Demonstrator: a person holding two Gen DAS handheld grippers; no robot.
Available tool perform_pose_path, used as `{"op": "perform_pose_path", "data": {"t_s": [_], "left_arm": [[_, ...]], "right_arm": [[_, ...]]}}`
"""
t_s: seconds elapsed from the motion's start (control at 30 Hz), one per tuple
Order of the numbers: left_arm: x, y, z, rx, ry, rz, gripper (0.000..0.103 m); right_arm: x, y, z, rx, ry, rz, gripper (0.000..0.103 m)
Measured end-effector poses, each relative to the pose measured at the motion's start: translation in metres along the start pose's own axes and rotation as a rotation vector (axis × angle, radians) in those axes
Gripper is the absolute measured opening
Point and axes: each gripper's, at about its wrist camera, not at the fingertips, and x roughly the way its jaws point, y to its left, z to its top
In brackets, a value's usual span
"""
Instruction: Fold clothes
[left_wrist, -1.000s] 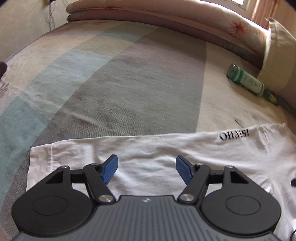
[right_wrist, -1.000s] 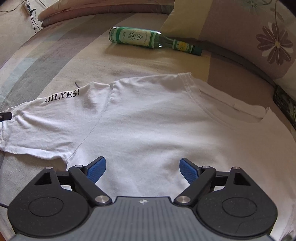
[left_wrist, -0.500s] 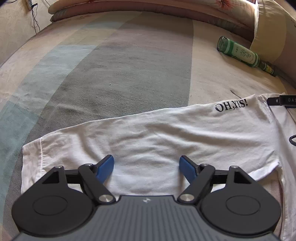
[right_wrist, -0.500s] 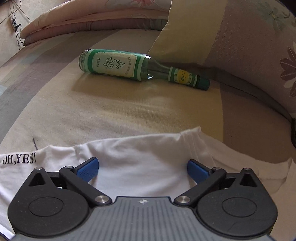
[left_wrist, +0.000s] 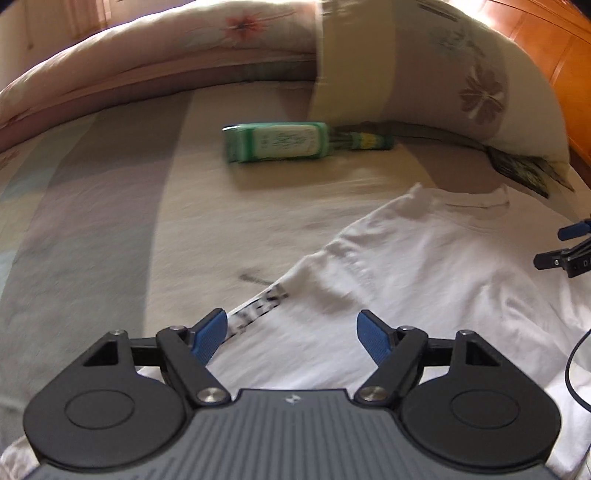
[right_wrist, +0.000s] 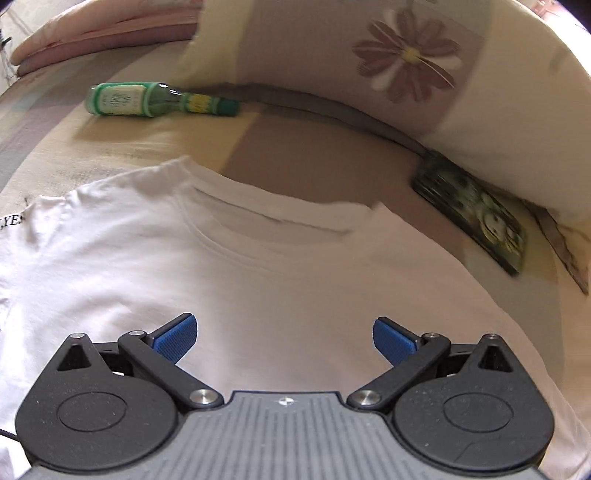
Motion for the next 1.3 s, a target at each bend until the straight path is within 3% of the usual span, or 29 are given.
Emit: {"op": "perform_pose_path", "data": {"t_s": [0.13,0.33,0.6,0.7,0.9,1.03,1.17,1.3], "left_arm": [[0.037,-0.066,0.026,0.142,-0.023,-0.141,0.078],[0.096,-0.129,0.044,0.208,0.018,-0.186,0.078],[0.129,-0.134,0.069,0.151,0.047,-0.146,0.085],[0.133,-0.134,0.077,0.123,0.055,-0.141,0.082],[0.119,-0.136,0.065,0.09,0.047,-0.146,0.083],[0.132,-0.134,0.064,0.056,0.069,-0.153,0.086],[0.135,-0.141,0.084,0.044,0.088,-0.146,0.085],[0.123,-0.15,0.094,0.02,0.088,-0.146,0.085]], "right_arm": [[0.014,-0.034,-0.015,0.075,-0.003,0.016,0.103],[0.028,-0.056,-0.017,0.101,-0.089,0.02,0.103],[0.059,-0.088,0.014,0.117,-0.203,-0.004,0.103],[0.058,-0.095,0.022,0.159,-0.182,-0.009,0.103],[0.018,-0.106,-0.016,0.318,-0.173,-0.104,0.103],[0.042,-0.134,-0.036,0.398,-0.192,-0.195,0.103],[0.045,-0.163,-0.011,0.369,-0.182,-0.167,0.103],[0.004,-0.18,-0.031,0.433,-0.224,-0.187,0.103]]}}
